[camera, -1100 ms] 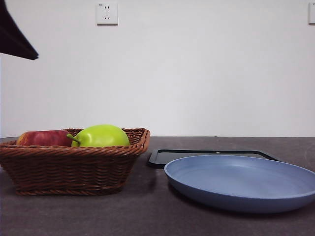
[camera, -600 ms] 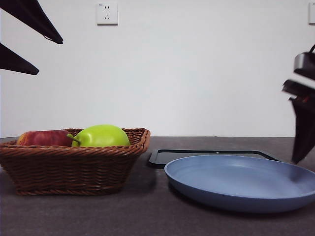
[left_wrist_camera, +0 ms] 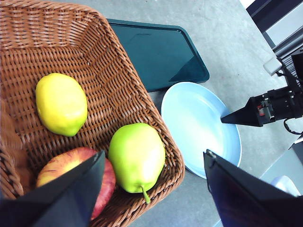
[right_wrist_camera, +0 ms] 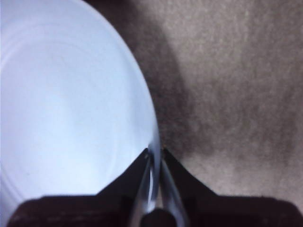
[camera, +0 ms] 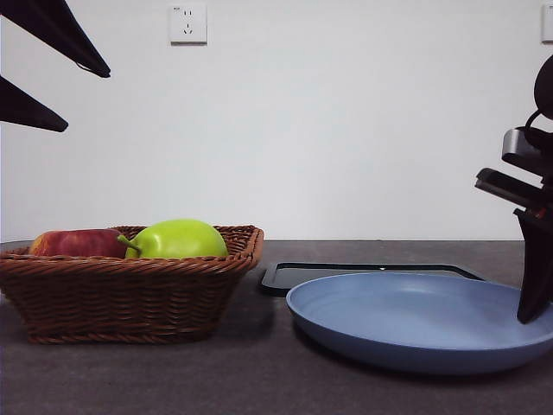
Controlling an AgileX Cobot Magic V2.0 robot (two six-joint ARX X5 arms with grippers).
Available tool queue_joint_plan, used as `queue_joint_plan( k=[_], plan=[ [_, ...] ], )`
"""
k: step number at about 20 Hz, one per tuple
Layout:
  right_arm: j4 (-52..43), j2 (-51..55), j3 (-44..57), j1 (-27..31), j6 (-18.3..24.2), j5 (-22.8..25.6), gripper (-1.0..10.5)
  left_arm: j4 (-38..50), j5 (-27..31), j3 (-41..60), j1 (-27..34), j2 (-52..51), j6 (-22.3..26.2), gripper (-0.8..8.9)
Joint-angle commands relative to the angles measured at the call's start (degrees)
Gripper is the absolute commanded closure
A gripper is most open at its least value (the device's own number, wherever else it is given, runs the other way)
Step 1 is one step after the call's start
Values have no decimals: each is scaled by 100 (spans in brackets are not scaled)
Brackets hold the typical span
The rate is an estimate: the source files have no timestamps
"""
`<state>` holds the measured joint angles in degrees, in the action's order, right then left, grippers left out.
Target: Take the lemon from the basket,put the lemon in the plate,hand out the plate
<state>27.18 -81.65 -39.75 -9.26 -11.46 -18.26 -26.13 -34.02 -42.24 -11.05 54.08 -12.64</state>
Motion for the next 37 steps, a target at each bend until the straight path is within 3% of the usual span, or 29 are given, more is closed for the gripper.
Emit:
queue_joint_plan(
  k=[1,9,15,20,23,35,37],
  plan=[
    [44,61,-70,-20,-68,52,943,50,-9,-68,-28,26,59,449],
    [782,1397,-72,-17,-72,17,943,-20,905,-407,-365,264,-31,436],
    [1119,2059,-72,-17,-70,20,943,-702,1956,-1696,-839,1801,699,436],
    [1248,2114,-72,-17,-52,17,943,-734,2321,-2498,-1088,3086,822,434],
    [1246,2114,-72,-17,-50,17,943,-719,2879,-2747,-1207,3733,841,421],
    [1207,2114,-72,-17,-4,26,943,-437,3108,-2752,-1211,4955,844,427],
    [1189,2114,-72,-17,-4,26,943,-442,3102,-2752,-1211,4955,846,543]
  ],
)
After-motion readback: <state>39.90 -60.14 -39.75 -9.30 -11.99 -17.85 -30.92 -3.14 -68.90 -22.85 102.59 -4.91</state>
